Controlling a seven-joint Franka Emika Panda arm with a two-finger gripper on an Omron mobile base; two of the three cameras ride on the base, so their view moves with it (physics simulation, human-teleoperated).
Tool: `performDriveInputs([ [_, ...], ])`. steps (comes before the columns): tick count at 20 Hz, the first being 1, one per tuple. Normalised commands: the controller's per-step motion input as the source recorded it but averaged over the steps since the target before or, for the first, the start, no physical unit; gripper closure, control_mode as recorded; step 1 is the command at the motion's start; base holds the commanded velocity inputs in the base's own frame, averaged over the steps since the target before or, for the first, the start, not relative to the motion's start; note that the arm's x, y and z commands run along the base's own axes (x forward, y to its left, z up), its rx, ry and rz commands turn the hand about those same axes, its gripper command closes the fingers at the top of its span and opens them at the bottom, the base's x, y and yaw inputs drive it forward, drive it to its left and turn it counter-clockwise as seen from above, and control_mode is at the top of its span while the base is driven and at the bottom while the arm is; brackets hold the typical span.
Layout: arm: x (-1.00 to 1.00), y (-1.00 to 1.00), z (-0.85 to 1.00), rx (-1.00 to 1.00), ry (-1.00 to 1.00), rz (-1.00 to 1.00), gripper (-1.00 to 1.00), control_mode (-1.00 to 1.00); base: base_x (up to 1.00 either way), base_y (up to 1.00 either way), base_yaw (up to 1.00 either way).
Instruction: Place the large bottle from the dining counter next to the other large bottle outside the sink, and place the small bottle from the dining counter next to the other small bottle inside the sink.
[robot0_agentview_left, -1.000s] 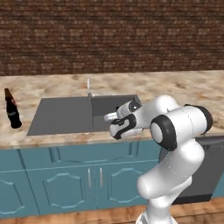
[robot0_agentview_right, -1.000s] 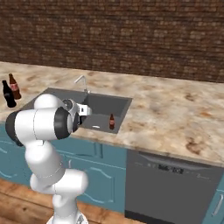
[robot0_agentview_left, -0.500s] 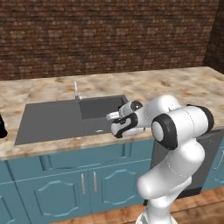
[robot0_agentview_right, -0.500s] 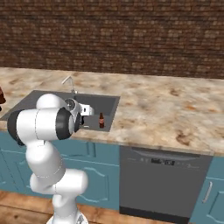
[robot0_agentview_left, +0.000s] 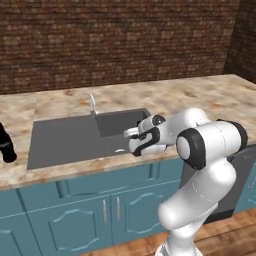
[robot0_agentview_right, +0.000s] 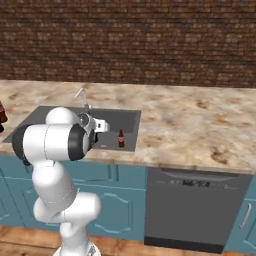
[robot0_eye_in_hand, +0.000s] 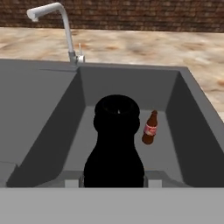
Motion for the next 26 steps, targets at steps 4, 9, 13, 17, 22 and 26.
performDriveInputs([
  [4, 0.00, 0.00, 0.00, 0.00, 0.00, 0.00, 1.00, 1.00, 0.44, 0.25, -0.11],
  [9, 0.00, 0.00, 0.00, 0.00, 0.00, 0.00, 1.00, 1.00, 0.42, 0.37, -0.11],
  [13, 0.00, 0.00, 0.00, 0.00, 0.00, 0.00, 1.00, 1.00, 0.35, 0.34, -0.10],
  [17, 0.00, 0.00, 0.00, 0.00, 0.00, 0.00, 1.00, 1.00, 0.33, 0.27, -0.11],
  [22, 0.00, 0.00, 0.00, 0.00, 0.00, 0.00, 1.00, 1.00, 0.27, 0.24, -0.12],
  [26, 0.00, 0.00, 0.00, 0.00, 0.00, 0.00, 1.00, 1.00, 0.23, 0.25, -0.12],
])
